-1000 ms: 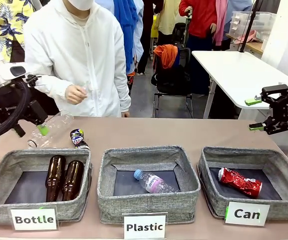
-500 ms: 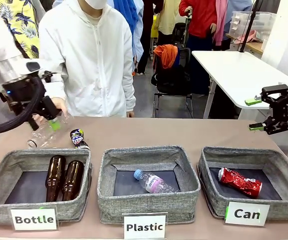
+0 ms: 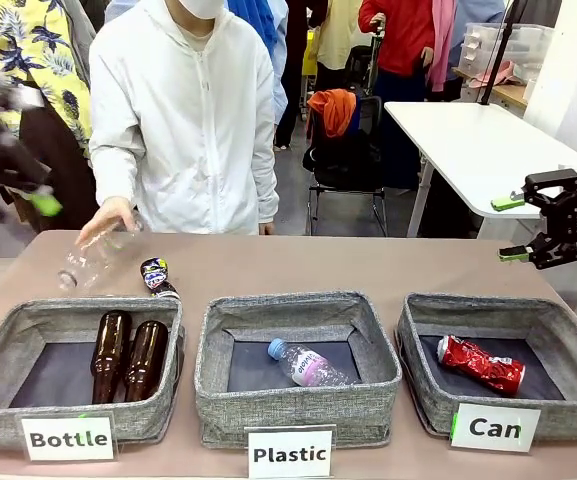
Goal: Sort the can waste into the basket.
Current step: Pick up the can waste from the table and place it in the right Fabric basket.
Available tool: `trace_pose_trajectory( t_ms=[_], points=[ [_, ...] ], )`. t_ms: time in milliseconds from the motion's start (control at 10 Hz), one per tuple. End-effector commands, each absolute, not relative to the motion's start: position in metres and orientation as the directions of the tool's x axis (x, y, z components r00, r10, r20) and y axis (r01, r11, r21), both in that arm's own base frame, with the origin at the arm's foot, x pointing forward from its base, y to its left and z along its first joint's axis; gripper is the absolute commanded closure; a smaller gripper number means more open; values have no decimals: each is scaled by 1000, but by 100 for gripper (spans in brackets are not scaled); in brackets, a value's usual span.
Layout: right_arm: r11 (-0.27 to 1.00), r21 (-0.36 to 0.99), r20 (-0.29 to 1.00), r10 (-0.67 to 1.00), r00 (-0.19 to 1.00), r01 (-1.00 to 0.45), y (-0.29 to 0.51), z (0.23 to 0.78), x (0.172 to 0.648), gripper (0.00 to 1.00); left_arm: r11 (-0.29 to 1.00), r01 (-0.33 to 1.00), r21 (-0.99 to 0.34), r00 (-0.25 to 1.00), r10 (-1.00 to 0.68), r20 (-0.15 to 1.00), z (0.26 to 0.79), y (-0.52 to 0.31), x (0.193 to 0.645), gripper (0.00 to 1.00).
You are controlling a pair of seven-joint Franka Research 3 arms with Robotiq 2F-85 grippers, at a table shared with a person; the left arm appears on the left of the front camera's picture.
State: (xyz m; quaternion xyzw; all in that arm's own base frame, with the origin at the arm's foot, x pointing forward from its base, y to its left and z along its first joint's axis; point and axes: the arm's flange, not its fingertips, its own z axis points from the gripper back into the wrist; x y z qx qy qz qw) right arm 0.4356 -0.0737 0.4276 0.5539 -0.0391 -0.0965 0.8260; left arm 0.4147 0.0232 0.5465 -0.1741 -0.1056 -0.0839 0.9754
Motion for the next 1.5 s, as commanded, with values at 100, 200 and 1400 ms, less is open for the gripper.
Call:
trace_pose_trajectory(
  t_ms=[100,200,1400],
  points=[
    [372,924,-22,-190,982,92,-75,429,435,0,923,100,-371,939,36,341,530,80,323,0],
    [372,924,-22,-190,982,92,-75,429,435,0,902,91,-421,927,77,367,522,107,299,0],
    [372,924,-22,-190,982,92,-75,429,435,0,890,195,-412,963,-93,253,498,94,367,0]
  ],
)
